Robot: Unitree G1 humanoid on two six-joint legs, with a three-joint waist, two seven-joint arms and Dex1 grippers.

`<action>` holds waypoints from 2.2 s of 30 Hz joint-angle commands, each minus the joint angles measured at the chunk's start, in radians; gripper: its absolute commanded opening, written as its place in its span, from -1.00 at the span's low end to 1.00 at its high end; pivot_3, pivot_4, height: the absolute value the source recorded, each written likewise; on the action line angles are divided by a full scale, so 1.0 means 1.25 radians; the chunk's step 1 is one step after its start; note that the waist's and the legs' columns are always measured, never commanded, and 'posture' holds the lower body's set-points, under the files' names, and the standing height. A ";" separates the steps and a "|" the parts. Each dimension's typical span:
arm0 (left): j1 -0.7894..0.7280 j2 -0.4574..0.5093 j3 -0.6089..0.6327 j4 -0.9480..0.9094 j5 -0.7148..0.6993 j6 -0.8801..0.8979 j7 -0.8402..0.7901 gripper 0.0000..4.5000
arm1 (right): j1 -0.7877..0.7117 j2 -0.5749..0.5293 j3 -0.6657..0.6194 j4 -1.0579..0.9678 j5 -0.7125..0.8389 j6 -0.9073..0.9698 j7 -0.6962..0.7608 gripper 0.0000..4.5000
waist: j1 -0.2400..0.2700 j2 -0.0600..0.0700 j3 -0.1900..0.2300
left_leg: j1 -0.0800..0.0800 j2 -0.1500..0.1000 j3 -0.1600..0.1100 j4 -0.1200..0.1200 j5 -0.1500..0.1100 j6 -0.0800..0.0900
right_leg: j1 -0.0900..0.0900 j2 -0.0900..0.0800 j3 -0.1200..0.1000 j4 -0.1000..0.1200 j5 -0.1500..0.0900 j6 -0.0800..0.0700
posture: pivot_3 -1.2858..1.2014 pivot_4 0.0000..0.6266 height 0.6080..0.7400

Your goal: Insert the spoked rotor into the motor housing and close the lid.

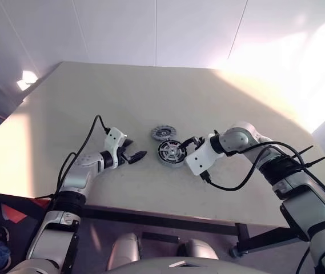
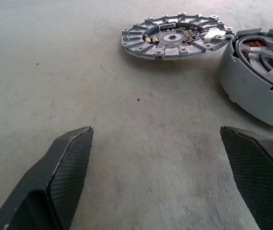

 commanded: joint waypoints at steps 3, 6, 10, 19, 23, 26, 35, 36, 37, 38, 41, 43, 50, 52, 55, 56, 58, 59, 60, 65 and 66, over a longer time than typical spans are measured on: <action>0.004 -0.001 0.006 -0.010 0.000 -0.007 0.011 1.00 | -0.008 0.001 0.066 0.084 -0.053 -0.052 0.035 0.62 | 0.000 0.000 0.000 | 0.000 0.000 0.000 0.000 0.000 0.000 | 0.000 0.000 0.000 0.000 0.000 0.000 | 0.03 -1.00 1.00; 0.013 0.000 0.007 -0.018 -0.001 -0.006 0.013 1.00 | -0.025 0.002 0.075 0.121 -0.066 -0.069 0.027 0.62 | 0.000 -0.002 -0.001 | 0.000 0.000 0.000 0.000 0.000 0.000 | 0.000 0.000 0.000 -0.001 0.000 0.000 | 0.03 -1.00 1.00; 0.017 -0.001 0.007 -0.023 -0.002 -0.003 0.017 1.00 | -0.043 -0.002 0.075 0.147 -0.065 -0.084 0.030 0.62 | 0.001 -0.002 -0.001 | 0.000 0.000 0.000 0.000 0.000 0.000 | 0.001 0.000 0.000 -0.001 0.000 0.000 | 0.03 -1.00 1.00; 0.013 -0.006 0.001 -0.018 -0.002 -0.003 0.013 1.00 | -0.076 -0.022 0.047 0.113 -0.022 -0.078 0.058 0.62 | 0.002 -0.002 -0.001 | 0.000 -0.001 0.000 0.000 0.000 0.000 | 0.001 0.000 0.000 -0.001 0.000 0.000 | 0.03 -1.00 1.00; 0.011 -0.008 0.000 -0.014 -0.001 -0.005 0.012 1.00 | -0.087 -0.025 0.037 0.099 -0.017 -0.072 0.062 0.62 | 0.003 -0.002 -0.001 | -0.002 -0.001 0.000 0.000 0.000 0.001 | 0.000 0.000 0.000 -0.001 0.000 0.000 | 0.03 -1.00 1.00; 0.011 -0.008 0.000 -0.013 -0.001 -0.005 0.012 1.00 | -0.087 -0.024 0.029 0.084 0.001 -0.063 0.075 0.62 | 0.004 -0.002 -0.001 | -0.002 -0.001 0.000 0.000 0.000 0.001 | -0.001 0.000 0.000 -0.001 0.000 0.000 | 0.03 -1.00 1.00; 0.009 -0.006 0.000 -0.013 0.000 -0.004 0.010 1.00 | -0.110 -0.005 0.022 0.092 -0.002 -0.049 0.058 0.62 | 0.003 -0.002 -0.001 | -0.003 -0.001 0.000 0.000 0.000 0.001 | -0.001 0.000 0.000 -0.001 0.000 0.000 | 0.03 -1.00 1.00; 0.009 -0.005 0.000 -0.013 0.000 -0.004 0.010 1.00 | -0.114 -0.003 0.023 0.098 -0.006 -0.050 0.055 0.62 | 0.003 -0.002 -0.001 | -0.003 -0.001 0.000 0.000 0.000 0.001 | -0.002 0.000 0.000 -0.001 0.000 0.000 | 0.03 -1.00 1.00; 0.009 -0.005 0.000 -0.014 0.000 -0.004 0.010 1.00 | -0.117 -0.001 0.024 0.103 -0.010 -0.051 0.051 0.62 | 0.003 -0.002 -0.001 | -0.003 -0.001 0.000 0.000 0.000 0.001 | -0.002 0.000 0.000 -0.001 0.000 0.000 | 0.03 -1.00 1.00; 0.008 -0.006 0.000 -0.013 0.000 -0.003 0.010 1.00 | -0.122 0.003 0.026 0.111 -0.014 -0.051 0.048 0.62 | 0.003 -0.002 -0.001 | -0.003 -0.001 0.000 0.000 0.000 0.001 | -0.002 0.000 0.000 -0.001 0.000 0.000 | 0.03 -1.00 1.00; 0.007 -0.006 0.000 -0.012 0.000 -0.003 0.011 1.00 | -0.133 0.014 0.031 0.132 -0.029 -0.057 0.039 0.35 | 0.002 -0.002 -0.001 | -0.004 -0.001 0.000 0.000 0.000 0.001 | -0.002 0.000 0.000 -0.001 0.000 0.000 | 0.03 -1.00 1.00; 0.009 -0.007 0.001 -0.014 0.000 -0.003 0.013 1.00 | -0.139 0.020 0.032 0.139 -0.032 -0.062 0.036 0.04 | 0.002 -0.001 -0.001 | -0.004 -0.001 0.000 -0.001 0.000 0.000 | -0.003 0.000 0.000 -0.001 0.000 0.000 | 0.03 -1.00 1.00; 0.018 -0.007 0.005 -0.019 -0.001 -0.003 0.017 1.00 | -0.146 0.025 0.031 0.145 -0.037 -0.079 0.024 -0.56 | 0.001 -0.001 0.000 | -0.006 -0.001 0.000 -0.001 0.000 0.000 | -0.005 0.000 0.000 -0.001 0.000 0.000 | 0.03 -1.00 1.00; 0.019 -0.007 0.005 -0.019 -0.001 -0.003 0.018 1.00 | -0.144 0.024 0.031 0.143 -0.035 -0.079 0.025 -0.56 | 0.002 -0.001 0.000 | -0.006 -0.001 0.000 -0.001 0.000 0.000 | -0.005 0.000 0.000 -0.001 0.000 0.000 | 0.03 -1.00 1.00; 0.018 -0.007 0.005 -0.019 -0.001 -0.003 0.019 1.00 | -0.140 0.023 0.030 0.138 -0.033 -0.076 0.028 -0.56 | 0.002 -0.001 0.000 | -0.006 -0.001 0.000 -0.001 0.000 0.000 | -0.005 0.000 0.000 -0.001 0.000 0.000 | 0.03 -1.00 1.00; 0.018 -0.007 0.005 -0.019 -0.001 -0.003 0.019 1.00 | -0.138 0.022 0.029 0.137 -0.035 -0.071 0.024 -0.64 | 0.002 -0.001 0.000 | -0.007 -0.001 0.000 -0.001 0.000 0.000 | -0.005 0.000 0.000 -0.001 0.000 0.000 | 0.03 -1.00 1.00; 0.016 -0.007 0.005 -0.016 -0.001 -0.004 0.019 1.00 | -0.135 0.020 0.025 0.134 -0.041 -0.061 0.012 -0.79 | 0.001 -0.001 0.000 | -0.006 0.000 0.000 -0.001 0.000 0.000 | -0.005 0.000 0.000 -0.001 0.000 0.000 | 0.03 -1.00 1.00; 0.015 -0.007 0.005 -0.015 -0.001 -0.005 0.018 1.00 | -0.133 0.019 0.022 0.132 -0.043 -0.057 0.008 -0.93 | 0.001 -0.001 0.000 | -0.006 0.000 0.000 -0.001 0.000 0.000 | -0.006 0.000 0.000 -0.001 0.000 0.000 | 0.03 -1.00 1.00; 0.015 -0.007 0.005 -0.015 -0.001 -0.005 0.019 1.00 | -0.131 0.017 0.021 0.129 -0.047 -0.055 0.001 -0.98 | 0.001 -0.001 0.000 | -0.007 0.000 0.000 -0.001 0.000 0.000 | -0.006 0.000 0.000 -0.001 0.000 0.000 | 0.03 -1.00 1.00; 0.013 -0.010 0.006 -0.013 -0.001 -0.005 0.021 1.00 | -0.117 0.007 0.016 0.109 -0.041 -0.041 -0.004 -0.99 | 0.001 -0.001 0.000 | -0.007 0.000 0.000 -0.001 0.000 0.000 | -0.006 0.000 0.000 -0.001 0.000 0.000 | 0.03 -1.00 1.00; 0.013 -0.011 0.006 -0.013 -0.001 -0.005 0.022 1.00 | -0.114 0.006 0.014 0.105 -0.039 -0.034 -0.004 -0.99 | 0.001 -0.001 0.000 | -0.007 0.000 0.000 -0.001 0.000 0.000 | -0.006 0.000 0.000 -0.001 0.000 0.000 | 0.03 -1.00 1.00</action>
